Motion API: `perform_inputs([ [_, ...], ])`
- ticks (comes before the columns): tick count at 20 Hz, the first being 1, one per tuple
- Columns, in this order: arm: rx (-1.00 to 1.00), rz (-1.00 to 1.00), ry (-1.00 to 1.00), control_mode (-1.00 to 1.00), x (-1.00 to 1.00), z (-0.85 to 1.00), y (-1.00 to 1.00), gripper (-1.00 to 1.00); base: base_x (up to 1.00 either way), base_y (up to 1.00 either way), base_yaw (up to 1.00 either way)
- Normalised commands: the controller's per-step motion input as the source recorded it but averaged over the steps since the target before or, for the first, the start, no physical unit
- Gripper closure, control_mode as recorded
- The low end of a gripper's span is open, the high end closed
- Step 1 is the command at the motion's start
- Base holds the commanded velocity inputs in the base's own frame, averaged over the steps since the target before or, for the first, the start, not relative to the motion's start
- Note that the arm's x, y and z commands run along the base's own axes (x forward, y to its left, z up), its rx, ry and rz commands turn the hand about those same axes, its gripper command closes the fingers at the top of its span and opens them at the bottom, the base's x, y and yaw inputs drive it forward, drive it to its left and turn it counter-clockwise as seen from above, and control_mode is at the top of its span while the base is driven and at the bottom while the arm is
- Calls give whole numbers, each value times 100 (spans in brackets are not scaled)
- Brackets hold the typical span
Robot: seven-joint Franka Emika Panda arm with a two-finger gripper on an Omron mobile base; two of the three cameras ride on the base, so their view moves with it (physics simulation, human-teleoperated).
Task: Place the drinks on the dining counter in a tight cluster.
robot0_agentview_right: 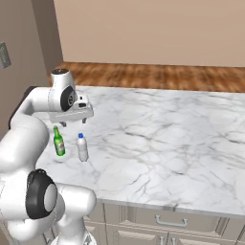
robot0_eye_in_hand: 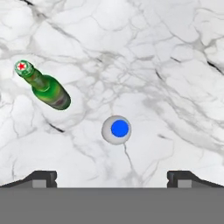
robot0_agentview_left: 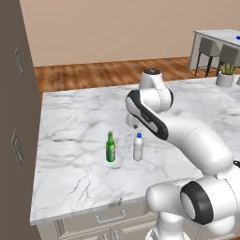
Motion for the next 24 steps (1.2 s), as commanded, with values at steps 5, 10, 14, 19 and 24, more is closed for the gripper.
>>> perform_inputs([
  [5, 0, -9, 6, -100, 21, 0, 0, -100, 0, 0, 0],
  [10, 3, 0, 5, -100, 8, -30, 0, -100, 0, 0, 0],
  [14, 4, 0, 3, -100, 8, -41, 0, -100, 0, 0, 0],
  [19, 2, 0, 1, -100, 5, -29, 0, -100, 0, 0, 0],
  [24, 0, 0, 0, -100, 6, -26, 0, -100, 0, 0, 0],
])
